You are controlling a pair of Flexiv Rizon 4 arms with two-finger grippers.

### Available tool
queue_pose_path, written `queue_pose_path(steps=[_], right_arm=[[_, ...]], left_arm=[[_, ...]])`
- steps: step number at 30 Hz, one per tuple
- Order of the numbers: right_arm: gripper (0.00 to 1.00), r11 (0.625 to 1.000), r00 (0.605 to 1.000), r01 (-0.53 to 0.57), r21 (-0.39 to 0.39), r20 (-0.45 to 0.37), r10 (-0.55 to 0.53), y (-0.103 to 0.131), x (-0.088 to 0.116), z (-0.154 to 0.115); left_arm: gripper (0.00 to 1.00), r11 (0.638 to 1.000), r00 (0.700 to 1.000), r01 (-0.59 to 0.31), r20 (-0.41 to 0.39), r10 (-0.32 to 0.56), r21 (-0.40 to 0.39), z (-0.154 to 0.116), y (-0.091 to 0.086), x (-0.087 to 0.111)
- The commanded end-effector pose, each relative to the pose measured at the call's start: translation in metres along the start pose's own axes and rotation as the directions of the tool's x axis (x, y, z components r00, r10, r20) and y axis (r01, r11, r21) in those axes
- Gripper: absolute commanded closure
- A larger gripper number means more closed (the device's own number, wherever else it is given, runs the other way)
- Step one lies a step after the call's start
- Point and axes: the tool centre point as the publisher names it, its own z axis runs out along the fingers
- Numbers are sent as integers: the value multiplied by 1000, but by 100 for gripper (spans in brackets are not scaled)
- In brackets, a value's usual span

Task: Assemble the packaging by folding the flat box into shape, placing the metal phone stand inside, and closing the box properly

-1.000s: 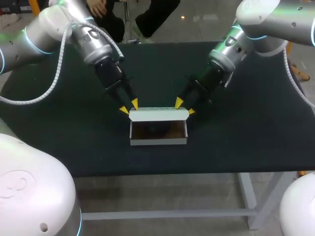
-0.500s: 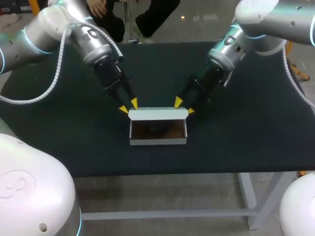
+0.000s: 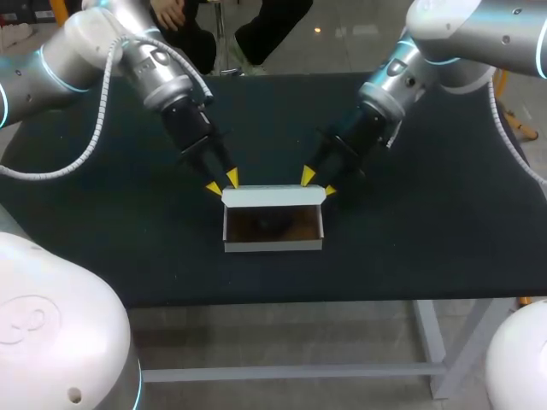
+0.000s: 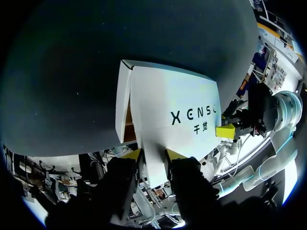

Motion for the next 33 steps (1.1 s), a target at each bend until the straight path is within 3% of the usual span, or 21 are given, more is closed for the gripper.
queue_pose_path(steps=[1,14,24,33], right_arm=[[57,1000,1000,0,16,4,0,6,6,2],[58,1000,1000,0,25,8,0,9,9,4],[58,1000,1000,0,29,10,0,10,10,5],[58,1000,1000,1,30,10,-2,11,10,5]], left_arm=[[70,1000,1000,3,-2,-3,-9,1,-3,4],[65,1000,997,-9,-73,8,-13,2,-8,6],[73,1000,993,9,-121,-10,-10,1,-9,5],[73,1000,989,13,-147,-14,-5,-2,-8,6]])
